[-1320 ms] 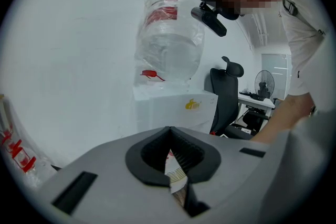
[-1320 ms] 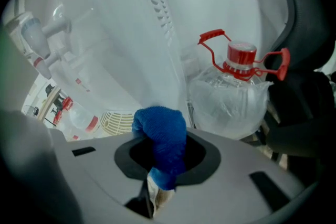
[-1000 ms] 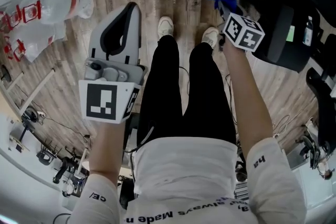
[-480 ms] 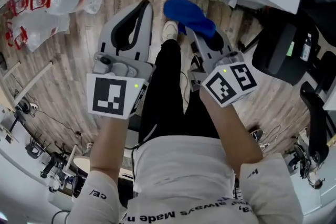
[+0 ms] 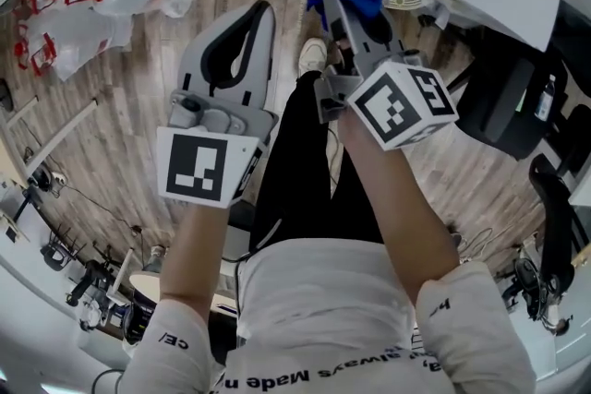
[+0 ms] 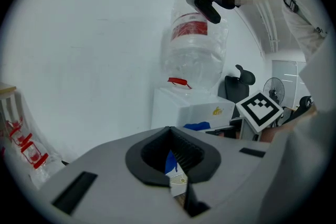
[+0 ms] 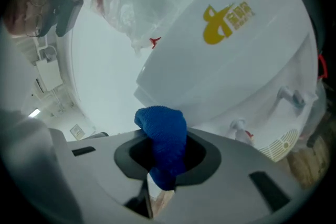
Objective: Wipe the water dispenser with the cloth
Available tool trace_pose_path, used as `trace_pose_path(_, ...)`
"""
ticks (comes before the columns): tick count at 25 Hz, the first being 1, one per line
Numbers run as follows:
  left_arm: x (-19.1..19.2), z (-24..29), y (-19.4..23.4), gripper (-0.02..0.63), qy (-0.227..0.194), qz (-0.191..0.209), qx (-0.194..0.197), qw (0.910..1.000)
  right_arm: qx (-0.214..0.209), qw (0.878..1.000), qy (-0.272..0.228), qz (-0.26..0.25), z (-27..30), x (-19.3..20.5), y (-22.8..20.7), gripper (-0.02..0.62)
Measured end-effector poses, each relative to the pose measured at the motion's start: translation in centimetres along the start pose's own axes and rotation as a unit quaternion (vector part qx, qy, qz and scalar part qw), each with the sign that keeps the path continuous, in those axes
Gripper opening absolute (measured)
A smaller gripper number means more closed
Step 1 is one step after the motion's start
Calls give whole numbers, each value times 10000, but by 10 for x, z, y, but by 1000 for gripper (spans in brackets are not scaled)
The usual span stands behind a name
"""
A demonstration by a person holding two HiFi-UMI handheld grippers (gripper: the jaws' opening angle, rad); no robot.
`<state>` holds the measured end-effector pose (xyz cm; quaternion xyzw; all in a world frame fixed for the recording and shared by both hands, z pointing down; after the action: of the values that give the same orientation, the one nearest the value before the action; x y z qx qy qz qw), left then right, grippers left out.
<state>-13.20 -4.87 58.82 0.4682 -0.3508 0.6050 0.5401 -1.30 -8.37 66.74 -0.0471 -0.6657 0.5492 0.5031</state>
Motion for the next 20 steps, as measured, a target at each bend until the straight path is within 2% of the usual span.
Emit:
trace_pose_path(7,6,9,18,18,79,-39,62,9999,544,9985,69,78,16,14,-15,77)
trace_pose_path(15,10,18,25,18,162,-1,208,9997,1073,9941,154,53,19,39,-52,77)
trace_pose_path(20,12,24,28,18,104,-50,286,9995,1327,9906,200,278,25,63,-81,77)
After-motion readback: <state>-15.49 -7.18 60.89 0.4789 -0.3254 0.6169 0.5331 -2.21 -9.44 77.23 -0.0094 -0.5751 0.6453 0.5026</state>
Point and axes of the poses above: the fingertips, and each gripper's own axes: z forward along the fingers, y to its left, x out of its underside, the point moved 4 cm from there along -z, backward along the fingers, and after that the axes turned 14 degrees about -x, right-handed, at the moved point
